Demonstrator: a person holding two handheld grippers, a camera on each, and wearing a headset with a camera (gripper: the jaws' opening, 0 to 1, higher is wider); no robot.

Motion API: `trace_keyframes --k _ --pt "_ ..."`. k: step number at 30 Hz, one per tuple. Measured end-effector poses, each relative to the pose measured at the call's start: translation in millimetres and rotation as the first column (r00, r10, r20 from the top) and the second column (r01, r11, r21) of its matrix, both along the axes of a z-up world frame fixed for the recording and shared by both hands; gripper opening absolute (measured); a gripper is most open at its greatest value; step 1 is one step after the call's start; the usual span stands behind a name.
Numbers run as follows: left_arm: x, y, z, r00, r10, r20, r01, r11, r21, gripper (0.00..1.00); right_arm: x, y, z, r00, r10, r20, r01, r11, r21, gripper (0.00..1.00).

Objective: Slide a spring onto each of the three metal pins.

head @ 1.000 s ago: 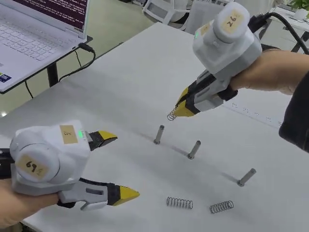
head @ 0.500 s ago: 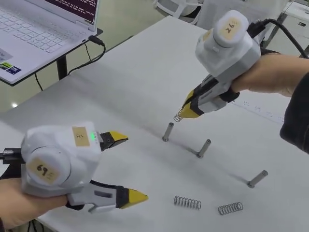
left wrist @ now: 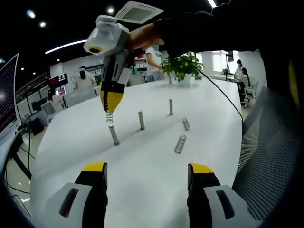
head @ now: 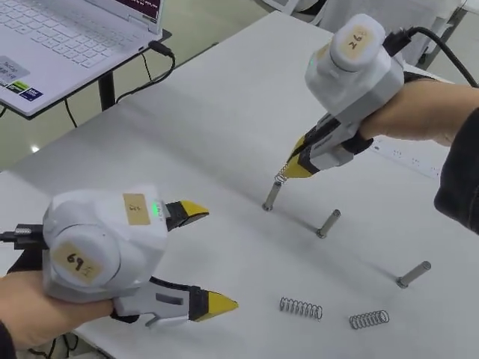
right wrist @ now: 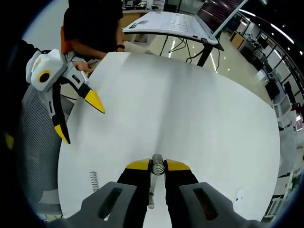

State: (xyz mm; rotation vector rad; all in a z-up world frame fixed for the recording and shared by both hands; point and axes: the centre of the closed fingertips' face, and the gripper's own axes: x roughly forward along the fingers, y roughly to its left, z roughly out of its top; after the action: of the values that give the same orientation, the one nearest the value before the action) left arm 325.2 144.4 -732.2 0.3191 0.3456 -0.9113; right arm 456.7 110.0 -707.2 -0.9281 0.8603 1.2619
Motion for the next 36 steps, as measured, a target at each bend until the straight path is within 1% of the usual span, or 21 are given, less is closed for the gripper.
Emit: trace_keyframes --k 2,12,16,28,30,36 --pt "0.0 0.7 -1.2 1.000 0.002 -0.003 -0.002 1.000 -0.001 0.64 1.4 -1.8 -2.3 1.000 0.003 0.004 -0.003 1.000 -0.012 0.08" --pt "-0.2 0.7 -4.3 1.000 0.001 -0.009 -0.001 1.000 0.000 0.63 4.3 1.1 -8.4 1.000 0.010 -0.011 -0.010 1.000 -0.021 0.08" --pt "0.2 1.8 -5.0 1.000 0.003 -0.011 -0.003 1.000 0.000 0.62 5.2 -0.8 -11.8 1.000 0.009 -0.016 -0.009 1.000 -0.030 0.08" --pt "-1.3 2.6 -9.5 1.000 0.008 -0.022 -0.008 1.000 -0.001 0.61 1.9 -3.3 -32.2 0.999 0.013 -0.053 -0.017 0.997 -0.082 0.08" --pt "-1.4 2.5 -9.6 1.000 0.009 -0.023 -0.009 1.000 -0.003 0.61 1.1 -5.5 -36.0 0.998 0.015 -0.056 -0.020 0.995 -0.097 0.08" --pt "-1.6 2.1 -10.7 1.000 0.012 -0.027 -0.012 1.000 -0.001 0.61 -0.4 -4.2 -43.7 0.998 0.016 -0.062 -0.023 0.993 -0.114 0.08"
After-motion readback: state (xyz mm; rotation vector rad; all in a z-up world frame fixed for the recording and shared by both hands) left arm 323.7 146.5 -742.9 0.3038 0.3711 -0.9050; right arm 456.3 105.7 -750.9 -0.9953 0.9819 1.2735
